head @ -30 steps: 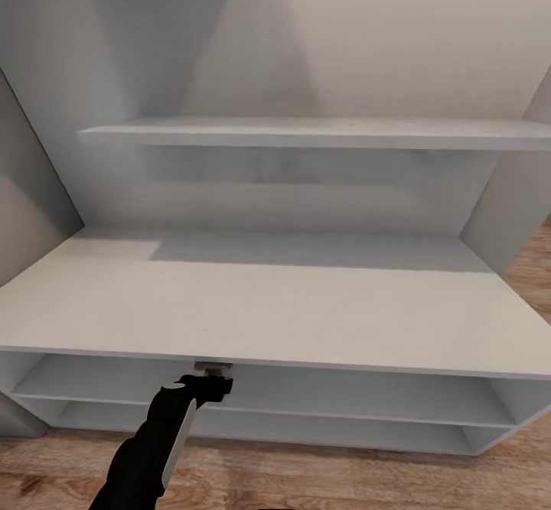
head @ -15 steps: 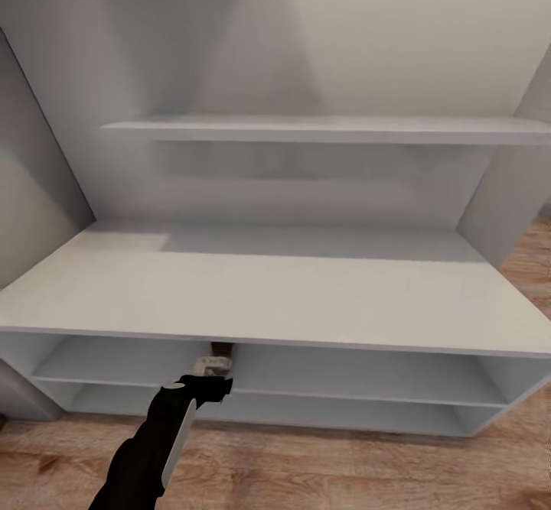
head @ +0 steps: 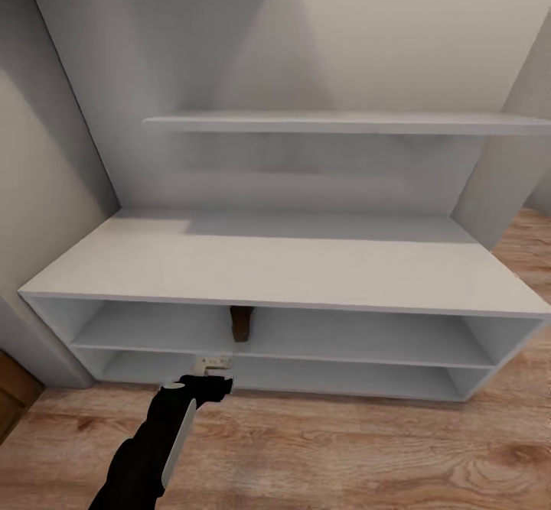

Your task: Pick up the two gym shoes and the two sandals from the corridor floor and place them onto the hallstand (shoe rack) in the corridor, making sure they are on the rack and not on the floor. Arrange them so the two gym shoes are next to each other and the two sandals are next to each other.

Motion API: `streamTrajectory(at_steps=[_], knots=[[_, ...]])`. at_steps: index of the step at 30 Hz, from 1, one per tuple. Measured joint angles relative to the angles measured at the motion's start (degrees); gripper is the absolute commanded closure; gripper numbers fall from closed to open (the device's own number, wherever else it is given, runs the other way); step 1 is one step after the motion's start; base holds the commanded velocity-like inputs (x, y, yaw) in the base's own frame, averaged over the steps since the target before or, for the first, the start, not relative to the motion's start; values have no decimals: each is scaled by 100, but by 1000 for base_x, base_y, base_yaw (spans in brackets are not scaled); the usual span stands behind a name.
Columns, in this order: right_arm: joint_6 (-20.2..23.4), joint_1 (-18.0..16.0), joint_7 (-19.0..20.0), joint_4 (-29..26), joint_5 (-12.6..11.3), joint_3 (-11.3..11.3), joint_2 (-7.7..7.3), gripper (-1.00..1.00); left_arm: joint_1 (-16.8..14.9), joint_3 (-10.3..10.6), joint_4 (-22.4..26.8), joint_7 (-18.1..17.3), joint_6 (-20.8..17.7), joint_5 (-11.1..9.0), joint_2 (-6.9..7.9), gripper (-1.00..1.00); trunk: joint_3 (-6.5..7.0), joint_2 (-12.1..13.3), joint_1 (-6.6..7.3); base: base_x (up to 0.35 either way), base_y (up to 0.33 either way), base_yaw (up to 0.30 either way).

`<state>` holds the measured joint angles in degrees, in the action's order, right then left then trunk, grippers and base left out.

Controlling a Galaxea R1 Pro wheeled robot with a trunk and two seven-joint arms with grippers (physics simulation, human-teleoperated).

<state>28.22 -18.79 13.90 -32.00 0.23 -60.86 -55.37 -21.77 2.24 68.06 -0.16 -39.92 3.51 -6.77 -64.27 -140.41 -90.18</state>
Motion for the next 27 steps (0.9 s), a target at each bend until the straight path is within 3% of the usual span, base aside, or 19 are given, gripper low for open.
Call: streamTrajectory(at_steps=[20, 27], knots=[[-67, 0, 14, -3, -29, -42, 9, 100, 0, -25, 8, 7, 168, -1, 17, -100, 0, 0, 0, -281, 209, 0], [1, 0, 9, -8, -47, -56, 7, 100, 8, -13, 603, 7, 184, 1, 18, -100, 0, 0, 0, -279, 215, 0]])
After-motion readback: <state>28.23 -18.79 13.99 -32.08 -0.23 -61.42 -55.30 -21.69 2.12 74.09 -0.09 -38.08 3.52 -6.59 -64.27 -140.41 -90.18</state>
